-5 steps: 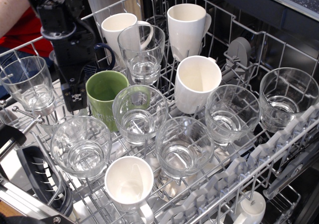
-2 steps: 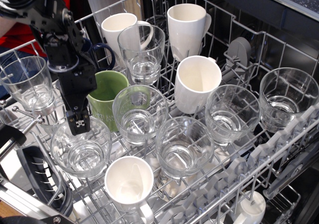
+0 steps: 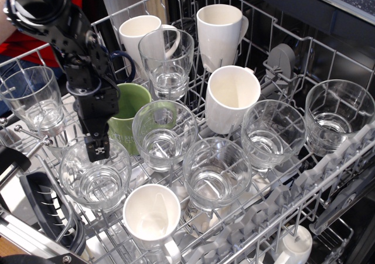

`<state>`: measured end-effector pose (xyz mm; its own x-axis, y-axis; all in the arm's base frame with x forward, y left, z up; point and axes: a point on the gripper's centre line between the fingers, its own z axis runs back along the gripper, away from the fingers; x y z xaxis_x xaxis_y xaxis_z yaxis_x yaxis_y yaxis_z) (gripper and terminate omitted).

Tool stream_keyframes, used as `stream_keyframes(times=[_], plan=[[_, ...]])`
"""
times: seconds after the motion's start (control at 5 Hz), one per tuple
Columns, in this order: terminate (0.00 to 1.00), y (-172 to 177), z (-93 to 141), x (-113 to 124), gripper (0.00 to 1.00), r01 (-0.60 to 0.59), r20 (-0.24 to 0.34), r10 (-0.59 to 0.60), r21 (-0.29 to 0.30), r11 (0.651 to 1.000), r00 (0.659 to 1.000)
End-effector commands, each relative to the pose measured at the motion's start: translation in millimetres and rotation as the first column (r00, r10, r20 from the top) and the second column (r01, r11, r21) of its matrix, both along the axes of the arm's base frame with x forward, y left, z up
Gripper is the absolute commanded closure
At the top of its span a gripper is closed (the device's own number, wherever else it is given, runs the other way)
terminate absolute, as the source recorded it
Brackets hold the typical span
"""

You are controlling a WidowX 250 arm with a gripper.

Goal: Pick up any cup

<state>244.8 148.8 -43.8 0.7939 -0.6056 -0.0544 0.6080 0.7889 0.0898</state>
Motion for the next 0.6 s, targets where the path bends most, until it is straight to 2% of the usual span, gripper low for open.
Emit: stream_keyframes(times=[0.0, 0.2, 0.4], plan=[[0.0, 6.3, -11.6, 9.5, 0.0, 0.002, 0.06, -0.004, 0.034, 0.999, 0.998], [0.0, 7.0, -18.0, 6.8, 1.0, -0.001, 0.056, -0.001, 0.023, 1.0, 0.998], [0.0, 8.7, -19.6, 3.9, 1.0, 0.006, 0.082, -0.005, -0.008, 1.0, 0.997]])
